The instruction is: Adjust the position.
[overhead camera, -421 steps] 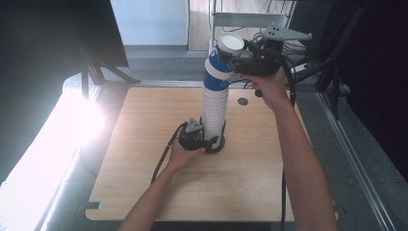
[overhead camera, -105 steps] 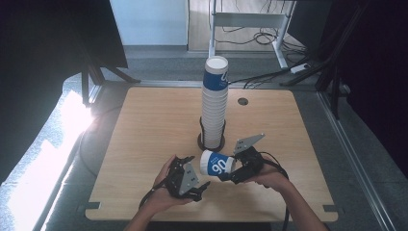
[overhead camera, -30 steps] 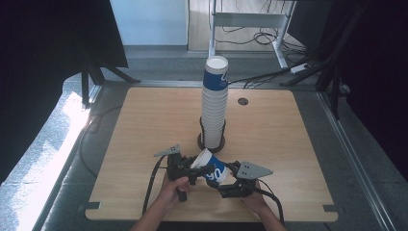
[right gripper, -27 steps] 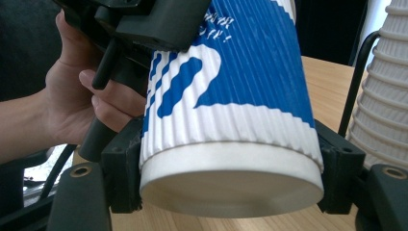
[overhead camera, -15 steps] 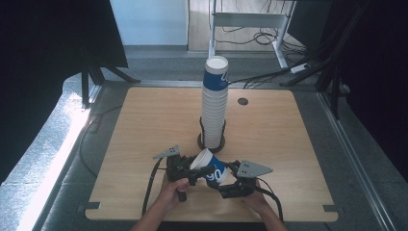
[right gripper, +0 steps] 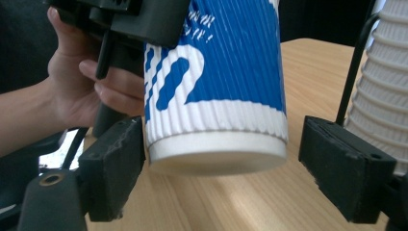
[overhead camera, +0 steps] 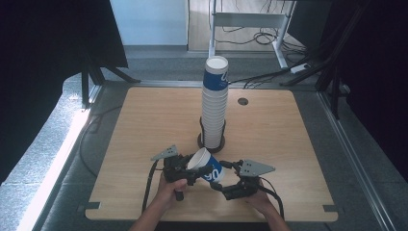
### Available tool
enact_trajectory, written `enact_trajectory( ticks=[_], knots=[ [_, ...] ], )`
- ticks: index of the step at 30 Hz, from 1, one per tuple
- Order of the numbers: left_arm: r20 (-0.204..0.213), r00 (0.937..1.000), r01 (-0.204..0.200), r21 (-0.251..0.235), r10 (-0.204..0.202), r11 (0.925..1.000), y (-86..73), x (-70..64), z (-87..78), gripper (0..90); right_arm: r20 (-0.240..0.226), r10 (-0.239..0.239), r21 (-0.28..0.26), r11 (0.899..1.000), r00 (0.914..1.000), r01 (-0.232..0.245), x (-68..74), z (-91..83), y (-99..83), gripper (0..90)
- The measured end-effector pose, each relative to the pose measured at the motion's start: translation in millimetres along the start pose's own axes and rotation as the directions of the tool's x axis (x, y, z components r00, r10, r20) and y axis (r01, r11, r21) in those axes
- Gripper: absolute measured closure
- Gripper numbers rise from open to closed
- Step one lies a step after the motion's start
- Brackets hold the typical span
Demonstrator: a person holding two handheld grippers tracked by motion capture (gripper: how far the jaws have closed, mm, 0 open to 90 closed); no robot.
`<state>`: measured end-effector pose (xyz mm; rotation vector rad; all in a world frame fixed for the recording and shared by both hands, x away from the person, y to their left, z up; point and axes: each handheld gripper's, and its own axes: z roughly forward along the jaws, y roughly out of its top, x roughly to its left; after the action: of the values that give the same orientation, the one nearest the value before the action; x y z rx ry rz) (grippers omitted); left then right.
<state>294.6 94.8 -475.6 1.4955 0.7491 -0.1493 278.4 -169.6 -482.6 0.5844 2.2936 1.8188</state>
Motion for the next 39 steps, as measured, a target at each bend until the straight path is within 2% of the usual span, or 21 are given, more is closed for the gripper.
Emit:
enact_trajectory(
  ticks=[6, 12, 14, 17, 20, 21, 22, 25, 27, 28, 29, 32, 34, 36, 39],
  knots=[
    [-0.034, 0.9975, -0.062, 0.011, 0.063, 0.9980, 5.1, -7.6, -2.5, 12.5, -0.002, -0.003, 0.021, 1.000, 1.0000, 0.003, 1.3, -5.0, -0.4, 14.6],
    [-0.058, 0.9929, -0.104, 0.014, 0.104, 0.9945, 9.2, -11.6, -5.8, 12.5, 0.002, 0.003, 0.021, 1.000, 1.0000, -0.003, 0.2, -9.1, -0.4, 14.6],
    [-0.075, 0.9894, -0.123, 0.022, 0.124, 0.9922, 10.4, -12.7, -7.0, 12.6, 0.005, 0.003, 0.023, 1.000, 1.0000, -0.003, -0.2, -10.7, -0.2, 14.6],
    [-0.113, 0.9788, -0.167, 0.046, 0.171, 0.9849, 12.0, -15.5, -8.2, 12.6, 0.009, 0.005, 0.029, 1.000, 1.0000, -0.005, -1.4, -13.0, -0.7, 14.5],
    [-0.145, 0.9649, -0.210, 0.074, 0.219, 0.9748, 13.0, -19.2, -8.1, 12.7, 0.015, 0.002, 0.042, 0.999, 0.9999, -0.003, -2.2, -14.4, -1.3, 14.2],
    [-0.166, 0.9549, -0.233, 0.095, 0.246, 0.9679, 13.5, -21.4, -7.7, 12.7, 0.018, 0.000, 0.047, 0.999, 0.9998, 0.000, -2.3, -14.6, -1.4, 14.1],
    [-0.178, 0.9490, -0.244, 0.108, 0.260, 0.9637, 13.8, -22.8, -7.4, 12.8, 0.022, -0.004, 0.056, 0.998, 0.9998, 0.003, -2.0, -14.7, -1.7, 14.0],
    [-0.219, 0.9208, -0.294, 0.155, 0.323, 0.9431, 14.8, -29.1, -7.1, 14.2, 0.030, -0.016, 0.078, 0.997, 0.9994, 0.014, -1.4, -13.6, -2.3, 13.7],
    [-0.221, 0.9123, -0.313, 0.168, 0.345, 0.9348, 15.4, -32.4, -7.0, 14.3, 0.031, -0.025, 0.091, 0.996, 0.9992, 0.022, -0.5, -12.3, -2.7, 13.7],
    [-0.216, 0.9126, -0.314, 0.173, 0.347, 0.9336, 15.4, -33.1, -6.5, 14.3, 0.029, -0.026, 0.096, 0.995, 0.9992, 0.023, 0.5, -10.9, -2.9, 13.7],
    [-0.215, 0.9100, -0.319, 0.184, 0.354, 0.9299, 15.1, -33.9, -5.4, 14.3, 0.025, -0.026, 0.097, 0.995, 0.9994, 0.023, 1.0, -9.7, -3.0, 13.7],
    [-0.227, 0.8939, -0.341, 0.216, 0.387, 0.9150, 13.1, -35.5, -2.1, 14.3, 0.019, -0.038, 0.107, 0.994, 0.9991, 0.035, 3.8, -5.5, -2.0, 13.7],
    [-0.233, 0.8794, -0.361, 0.241, 0.415, 0.9007, 12.3, -37.3, -0.3, 14.3, 0.015, -0.048, 0.111, 0.993, 0.9987, 0.046, 5.2, -3.8, -1.4, 13.7],
    [-0.243, 0.8554, -0.392, 0.273, 0.458, 0.8784, 12.0, -40.4, 1.1, 14.4, 0.015, -0.059, 0.120, 0.991, 0.9982, 0.057, 6.4, -2.8, -1.4, 13.7],
    [-0.248, 0.8290, -0.424, 0.305, 0.501, 0.8525, 11.3, -44.0, 2.7, 14.4, 0.015, -0.066, 0.126, 0.990, 0.9977, 0.063, 7.1, -2.4, -2.1, 13.7]
  ],
)
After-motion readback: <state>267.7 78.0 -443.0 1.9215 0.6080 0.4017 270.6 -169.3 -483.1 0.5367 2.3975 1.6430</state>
